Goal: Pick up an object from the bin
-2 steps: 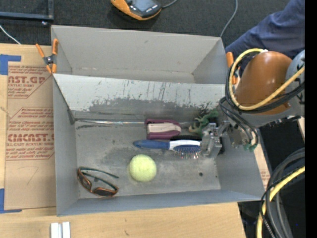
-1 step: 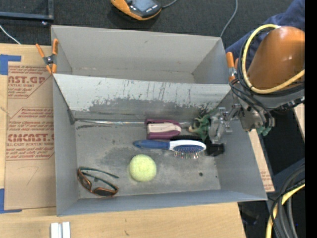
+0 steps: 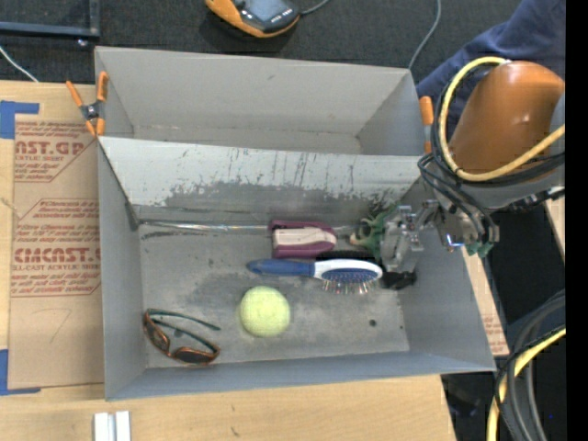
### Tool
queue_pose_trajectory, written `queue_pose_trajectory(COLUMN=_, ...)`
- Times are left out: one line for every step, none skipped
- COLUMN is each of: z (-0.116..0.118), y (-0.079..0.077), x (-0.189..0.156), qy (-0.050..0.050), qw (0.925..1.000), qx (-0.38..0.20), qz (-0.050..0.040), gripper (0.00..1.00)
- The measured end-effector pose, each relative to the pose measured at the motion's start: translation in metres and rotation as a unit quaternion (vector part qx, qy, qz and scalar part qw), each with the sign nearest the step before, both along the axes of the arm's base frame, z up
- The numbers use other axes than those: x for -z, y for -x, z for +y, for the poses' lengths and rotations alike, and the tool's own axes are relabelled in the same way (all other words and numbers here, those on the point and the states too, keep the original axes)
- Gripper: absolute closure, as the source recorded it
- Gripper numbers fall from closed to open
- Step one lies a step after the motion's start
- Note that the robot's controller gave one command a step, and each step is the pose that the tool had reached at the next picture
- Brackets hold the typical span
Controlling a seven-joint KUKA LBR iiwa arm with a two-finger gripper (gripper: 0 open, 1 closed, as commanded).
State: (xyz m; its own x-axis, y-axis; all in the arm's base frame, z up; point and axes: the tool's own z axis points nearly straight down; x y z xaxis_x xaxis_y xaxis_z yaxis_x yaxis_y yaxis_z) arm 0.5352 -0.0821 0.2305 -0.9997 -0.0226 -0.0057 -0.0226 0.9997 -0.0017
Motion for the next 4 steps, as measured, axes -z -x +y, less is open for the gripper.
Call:
queue_pose_trajectory(z=0.036, y=0.011, x=0.055, qy=0.0, qw=0.9999, qx=-0.016, qz=-0.0002, gripper=1.0)
queue_pose_trajectory(z=0.052, y=-0.003, x=0.091, qy=-0.001, qw=1.0, qx=0.009, qz=-0.0014, gripper=1.0)
queue_pose_trajectory(z=0.128, y=0.04, x=0.163, qy=0.0, qw=0.9995, qx=-0.031, qz=0.0013, gripper=1.0)
queue_pose_trajectory(z=0.054, y=0.034, x=0.158, qy=0.0, qw=0.9997, qx=-0.025, qz=-0.0008, gripper=1.0)
